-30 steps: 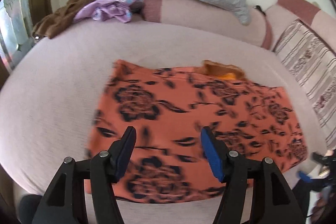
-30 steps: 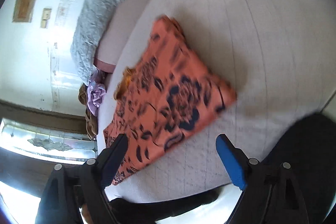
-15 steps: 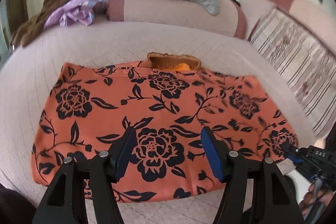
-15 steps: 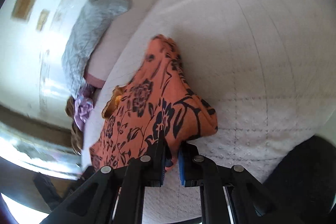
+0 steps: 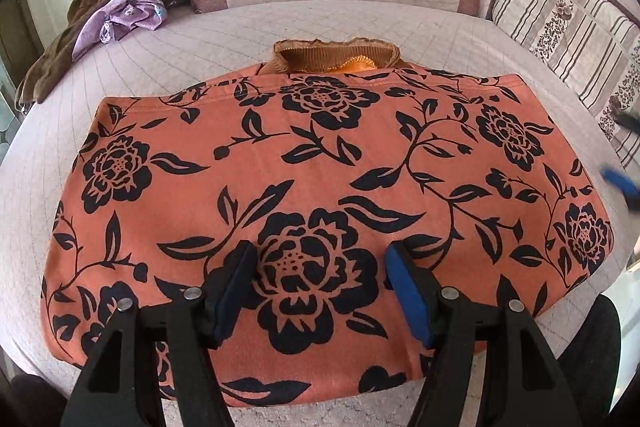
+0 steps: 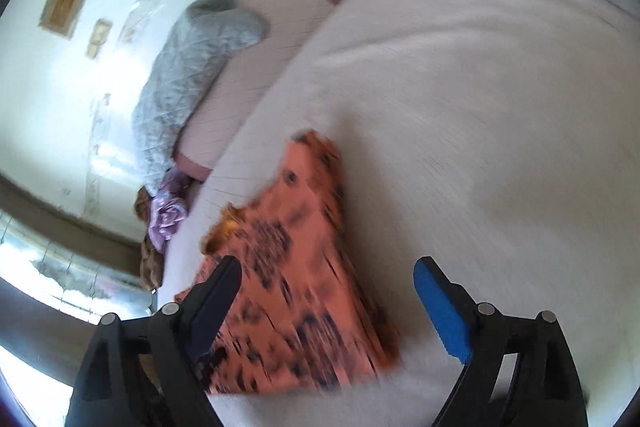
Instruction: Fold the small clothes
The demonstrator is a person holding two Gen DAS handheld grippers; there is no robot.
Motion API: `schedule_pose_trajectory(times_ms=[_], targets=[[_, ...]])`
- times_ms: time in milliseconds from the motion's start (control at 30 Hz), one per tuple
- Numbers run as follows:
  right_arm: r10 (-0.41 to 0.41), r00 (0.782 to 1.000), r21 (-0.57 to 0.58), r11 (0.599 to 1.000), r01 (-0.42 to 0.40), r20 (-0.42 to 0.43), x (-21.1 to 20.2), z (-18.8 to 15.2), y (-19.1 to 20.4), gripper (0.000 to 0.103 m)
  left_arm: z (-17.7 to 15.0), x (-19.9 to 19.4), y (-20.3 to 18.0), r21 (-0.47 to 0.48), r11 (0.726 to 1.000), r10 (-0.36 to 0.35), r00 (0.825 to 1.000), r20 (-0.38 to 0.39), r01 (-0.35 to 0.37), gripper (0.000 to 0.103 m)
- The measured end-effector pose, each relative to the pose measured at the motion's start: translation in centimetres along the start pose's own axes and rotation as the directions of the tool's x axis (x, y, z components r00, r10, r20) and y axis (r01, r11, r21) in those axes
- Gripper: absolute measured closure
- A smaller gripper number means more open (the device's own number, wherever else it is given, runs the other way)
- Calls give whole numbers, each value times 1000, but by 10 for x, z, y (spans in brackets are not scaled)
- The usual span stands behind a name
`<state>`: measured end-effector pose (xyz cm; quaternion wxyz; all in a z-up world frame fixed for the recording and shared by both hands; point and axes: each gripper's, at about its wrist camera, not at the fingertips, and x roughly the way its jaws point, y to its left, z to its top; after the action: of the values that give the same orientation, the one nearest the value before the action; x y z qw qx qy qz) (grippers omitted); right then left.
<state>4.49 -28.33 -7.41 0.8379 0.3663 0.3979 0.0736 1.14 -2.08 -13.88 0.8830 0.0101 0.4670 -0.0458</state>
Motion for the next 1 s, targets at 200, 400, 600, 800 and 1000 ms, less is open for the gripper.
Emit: schedule_pose_trajectory(times_ms=[200, 400, 600, 800, 1000], targets=[[-102, 986, -158, 984, 80, -134, 105, 68, 25, 20, 1, 3, 4, 0, 1000, -26, 1000, -5, 26, 33], [-193, 971, -241, 958, 155, -140, 136, 74, 46, 89, 0, 4, 4, 8, 999, -35, 999, 11, 34, 31], [-250, 958, -123, 965, 233, -142, 134, 79, 21, 45, 4, 4, 8, -1, 998, -58, 998, -3, 58, 31], [-144, 989, -203, 970, 135, -30, 65, 42, 72, 39, 6, 2, 11, -35, 997, -76, 997, -19, 75, 31], [-52, 977, -264, 964, -6, -209, 78, -33, 82, 33, 6, -6, 17, -60, 995, -83, 996, -24, 82, 31]])
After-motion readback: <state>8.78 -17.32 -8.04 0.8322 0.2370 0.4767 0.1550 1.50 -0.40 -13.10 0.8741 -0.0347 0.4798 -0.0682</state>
